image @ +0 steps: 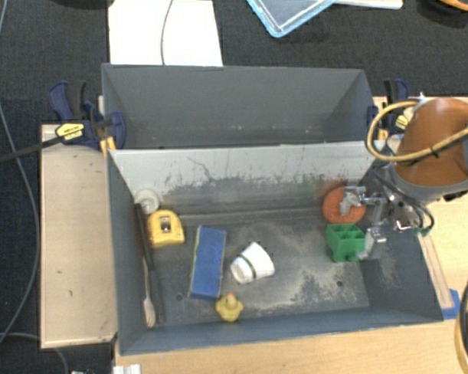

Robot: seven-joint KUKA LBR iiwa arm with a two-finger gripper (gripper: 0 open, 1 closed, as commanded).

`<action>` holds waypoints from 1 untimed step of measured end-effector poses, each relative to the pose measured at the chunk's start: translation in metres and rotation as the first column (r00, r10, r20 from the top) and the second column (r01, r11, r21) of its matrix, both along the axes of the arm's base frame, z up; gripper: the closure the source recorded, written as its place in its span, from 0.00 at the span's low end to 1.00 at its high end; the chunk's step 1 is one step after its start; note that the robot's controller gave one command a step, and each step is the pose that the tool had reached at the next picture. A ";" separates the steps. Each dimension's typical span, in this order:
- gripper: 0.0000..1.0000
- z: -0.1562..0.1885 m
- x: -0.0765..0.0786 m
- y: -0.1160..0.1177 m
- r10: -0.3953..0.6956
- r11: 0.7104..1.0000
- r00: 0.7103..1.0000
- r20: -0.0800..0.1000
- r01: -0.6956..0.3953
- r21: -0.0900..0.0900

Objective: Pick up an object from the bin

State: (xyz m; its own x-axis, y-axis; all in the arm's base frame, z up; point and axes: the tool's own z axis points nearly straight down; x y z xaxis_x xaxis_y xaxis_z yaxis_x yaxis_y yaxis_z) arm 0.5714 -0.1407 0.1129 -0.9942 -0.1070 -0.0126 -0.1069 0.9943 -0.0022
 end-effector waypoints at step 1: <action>0.00 -0.006 -0.012 -0.003 -0.103 0.995 0.995 -0.002 0.103 0.001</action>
Offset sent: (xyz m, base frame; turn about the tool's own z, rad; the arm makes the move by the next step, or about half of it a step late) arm -0.0172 -0.0095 -0.0429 -0.0204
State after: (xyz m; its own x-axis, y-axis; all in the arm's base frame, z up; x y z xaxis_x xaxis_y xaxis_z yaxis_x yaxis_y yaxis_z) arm 0.5599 -0.1436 0.1073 -0.9999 -0.0039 -0.0106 -0.0039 1.0000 -0.0005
